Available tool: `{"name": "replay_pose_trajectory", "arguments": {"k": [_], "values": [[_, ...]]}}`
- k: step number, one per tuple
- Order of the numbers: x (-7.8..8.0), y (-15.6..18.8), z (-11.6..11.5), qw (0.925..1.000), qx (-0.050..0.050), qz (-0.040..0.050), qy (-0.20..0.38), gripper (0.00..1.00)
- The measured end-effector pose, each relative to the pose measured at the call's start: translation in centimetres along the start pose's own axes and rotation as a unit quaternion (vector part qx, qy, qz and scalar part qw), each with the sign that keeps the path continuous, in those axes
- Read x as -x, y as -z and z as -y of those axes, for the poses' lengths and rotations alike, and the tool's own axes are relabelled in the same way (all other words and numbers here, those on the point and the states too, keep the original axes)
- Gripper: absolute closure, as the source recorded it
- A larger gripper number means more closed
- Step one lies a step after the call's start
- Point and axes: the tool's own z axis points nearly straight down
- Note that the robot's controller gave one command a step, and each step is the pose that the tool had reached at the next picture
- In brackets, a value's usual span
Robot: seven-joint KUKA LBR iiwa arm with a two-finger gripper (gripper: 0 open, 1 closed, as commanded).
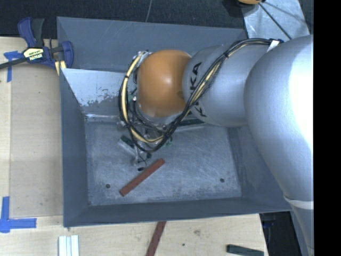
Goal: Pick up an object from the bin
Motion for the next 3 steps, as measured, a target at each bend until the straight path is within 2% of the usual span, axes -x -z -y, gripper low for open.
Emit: {"name": "replay_pose_trajectory", "arguments": {"k": [1, 2, 3], "values": [[-0.5, -1.9, 1.8, 1.0000, 0.000, -0.0003, 0.006, 0.00], [0.0, -1.7, -3.4, 0.9999, 0.000, -0.0022, -0.015, 0.00], [-2.6, -1.4, 10.2, 0.9999, -0.001, -0.0015, 0.016, 1.00]]}}
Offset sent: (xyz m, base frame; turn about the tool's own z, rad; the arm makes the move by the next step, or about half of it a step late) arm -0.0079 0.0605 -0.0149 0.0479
